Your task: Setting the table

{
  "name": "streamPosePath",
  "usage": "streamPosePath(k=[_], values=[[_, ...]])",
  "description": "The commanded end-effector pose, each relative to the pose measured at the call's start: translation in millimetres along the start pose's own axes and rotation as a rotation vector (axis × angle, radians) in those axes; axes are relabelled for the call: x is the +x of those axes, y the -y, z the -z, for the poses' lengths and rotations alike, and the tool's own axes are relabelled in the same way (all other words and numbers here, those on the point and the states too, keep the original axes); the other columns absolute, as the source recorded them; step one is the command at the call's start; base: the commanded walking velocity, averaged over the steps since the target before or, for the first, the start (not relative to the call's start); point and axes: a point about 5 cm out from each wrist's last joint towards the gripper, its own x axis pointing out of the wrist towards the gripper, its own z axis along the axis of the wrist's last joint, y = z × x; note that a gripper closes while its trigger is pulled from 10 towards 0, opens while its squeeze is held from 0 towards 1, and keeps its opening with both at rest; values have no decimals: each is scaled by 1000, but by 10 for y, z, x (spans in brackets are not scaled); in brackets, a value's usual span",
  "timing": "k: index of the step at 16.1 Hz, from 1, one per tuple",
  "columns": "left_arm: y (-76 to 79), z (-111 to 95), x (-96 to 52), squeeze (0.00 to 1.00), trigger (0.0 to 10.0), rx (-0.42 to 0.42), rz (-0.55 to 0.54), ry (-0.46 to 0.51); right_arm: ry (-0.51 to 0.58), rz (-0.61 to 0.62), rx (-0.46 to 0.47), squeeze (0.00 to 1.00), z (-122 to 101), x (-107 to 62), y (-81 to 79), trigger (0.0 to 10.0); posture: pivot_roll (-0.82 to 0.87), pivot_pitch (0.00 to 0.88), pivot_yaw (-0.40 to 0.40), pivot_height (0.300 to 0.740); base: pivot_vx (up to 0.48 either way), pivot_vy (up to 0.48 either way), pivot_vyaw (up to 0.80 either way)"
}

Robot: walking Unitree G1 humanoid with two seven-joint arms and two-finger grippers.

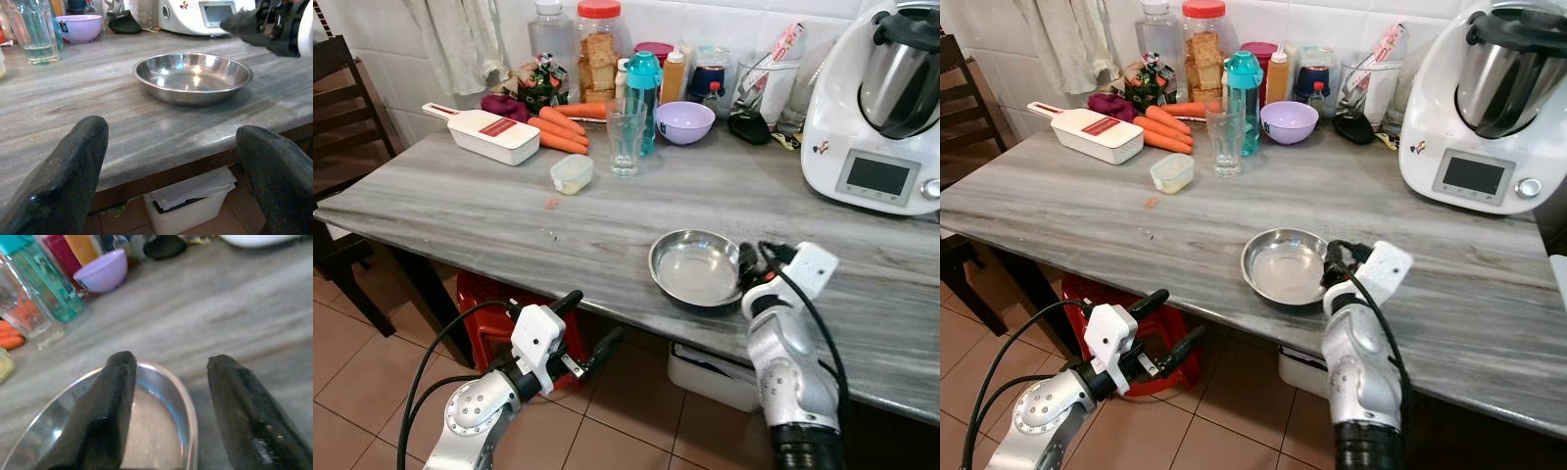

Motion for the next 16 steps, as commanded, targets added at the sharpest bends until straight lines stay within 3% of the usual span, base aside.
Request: streamPosePath(k=[1,2,3,4,9,11,12,13,14,16], values=[[-13,-28,16,0,10000,13,8,0,34,-15,-26,1000,-53,-43,8,10000,-1,0,-14,740,0,0,0],[-20,-29,16,0,10000,15,2,1,57,-22,-71,1000,-83,-84,35,10000,-1,0,-14,740,0,0,0],[-35,-29,13,0,10000,16,-22,1,80,-52,-175,1000,-99,-127,55,10000,-1,0,-14,740,0,0,0],[-63,-24,6,0,10000,-7,-72,10,113,-105,-358,1000,-90,-208,86,10000,-1,0,-14,740,0,0,0],[-217,-12,-70,0,10000,-67,-300,34,128,-105,-437,1000,-73,-429,247,10000,-12,0,-9,740,0,0,0],[-262,-6,-98,0,10000,-50,-355,23,124,-127,-467,1000,-45,-492,266,10000,-11,0,-9,740,0,0,0],[-350,78,-163,0,10000,-44,-466,-28,126,-119,-478,1000,-28,-530,283,10000,-11,0,-9,740,0,0,0],[-399,124,-203,0,10000,-24,-538,-61,126,-111,-480,592,-24,-536,286,10000,-10,0,-10,740,0,0,0],[-410,136,-211,0,10000,-16,-557,-70,121,-113,-469,0,-17,-535,282,10000,-10,0,-12,740,0,0,0],[-438,124,-201,0,10000,13,-590,-73,103,-73,-487,0,-10,-501,289,10000,-6,0,-15,740,0,0,0]])
